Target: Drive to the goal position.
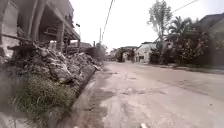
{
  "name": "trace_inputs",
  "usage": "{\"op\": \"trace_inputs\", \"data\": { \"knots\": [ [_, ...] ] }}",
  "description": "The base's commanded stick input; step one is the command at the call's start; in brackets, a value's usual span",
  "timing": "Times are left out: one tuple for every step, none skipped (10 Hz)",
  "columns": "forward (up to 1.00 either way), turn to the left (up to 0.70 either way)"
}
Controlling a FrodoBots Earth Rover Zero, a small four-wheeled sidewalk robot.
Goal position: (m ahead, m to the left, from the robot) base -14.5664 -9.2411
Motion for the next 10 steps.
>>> {"op": "trace_inputs", "data": {
  "knots": [
    [0.05, 0.0],
    [0.05, 0.0],
    [0.04, 0.0],
    [0.04, 0.0],
    [0.04, 0.0],
    [0.04, 0.0],
    [0.04, 0.0],
    [0.05, 0.0],
    [0.04, 0.0],
    [0.04, 0.0]
  ]
}}
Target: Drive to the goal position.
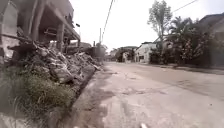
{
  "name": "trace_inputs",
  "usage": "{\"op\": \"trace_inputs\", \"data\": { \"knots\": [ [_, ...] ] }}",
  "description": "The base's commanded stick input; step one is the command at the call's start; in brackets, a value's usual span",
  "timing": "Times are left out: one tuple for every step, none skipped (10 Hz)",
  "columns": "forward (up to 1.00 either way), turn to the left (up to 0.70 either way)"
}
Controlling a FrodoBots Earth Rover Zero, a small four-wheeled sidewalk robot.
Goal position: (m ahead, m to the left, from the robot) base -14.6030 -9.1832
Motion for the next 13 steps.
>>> {"op": "trace_inputs", "data": {
  "knots": [
    [0.04, 0.0],
    [0.04, 0.0],
    [0.05, 0.0],
    [0.04, 0.0],
    [0.05, 0.0],
    [0.04, 0.0],
    [0.04, 0.0],
    [0.04, 0.0],
    [0.04, 0.0],
    [0.05, 0.0],
    [0.04, 0.0],
    [0.04, 0.0],
    [0.05, 0.0]
  ]
}}
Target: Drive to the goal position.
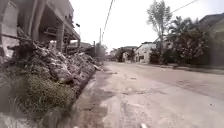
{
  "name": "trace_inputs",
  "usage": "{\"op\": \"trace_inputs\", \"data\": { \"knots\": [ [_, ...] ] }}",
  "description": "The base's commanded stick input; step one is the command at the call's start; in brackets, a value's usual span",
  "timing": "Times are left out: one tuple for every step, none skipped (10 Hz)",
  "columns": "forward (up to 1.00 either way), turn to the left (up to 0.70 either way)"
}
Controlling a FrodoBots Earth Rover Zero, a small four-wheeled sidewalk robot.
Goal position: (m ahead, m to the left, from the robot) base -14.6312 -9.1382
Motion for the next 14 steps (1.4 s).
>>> {"op": "trace_inputs", "data": {
  "knots": [
    [0.04, 0.0],
    [0.04, 0.0],
    [0.04, 0.0],
    [0.04, 0.0],
    [0.05, 0.0],
    [0.05, 0.0],
    [0.04, 0.0],
    [0.04, 0.0],
    [0.04, 0.0],
    [0.04, 0.0],
    [0.04, 0.0],
    [0.04, 0.0],
    [0.04, 0.0],
    [0.05, 0.0]
  ]
}}
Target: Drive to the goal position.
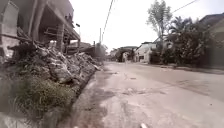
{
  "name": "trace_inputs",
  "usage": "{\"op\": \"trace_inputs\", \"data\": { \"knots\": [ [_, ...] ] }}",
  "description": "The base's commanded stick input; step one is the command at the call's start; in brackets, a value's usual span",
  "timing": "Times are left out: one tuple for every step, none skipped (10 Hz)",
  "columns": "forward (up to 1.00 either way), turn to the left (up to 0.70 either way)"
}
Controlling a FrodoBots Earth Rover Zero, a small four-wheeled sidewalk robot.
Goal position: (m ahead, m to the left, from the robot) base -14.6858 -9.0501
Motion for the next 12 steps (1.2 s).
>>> {"op": "trace_inputs", "data": {
  "knots": [
    [0.04, 0.0],
    [0.04, 0.0],
    [0.05, 0.0],
    [0.05, 0.0],
    [0.04, 0.0],
    [0.04, 0.0],
    [0.04, 0.0],
    [0.04, 0.0],
    [0.04, 0.0],
    [0.04, 0.0],
    [0.04, 0.0],
    [0.05, 0.0]
  ]
}}
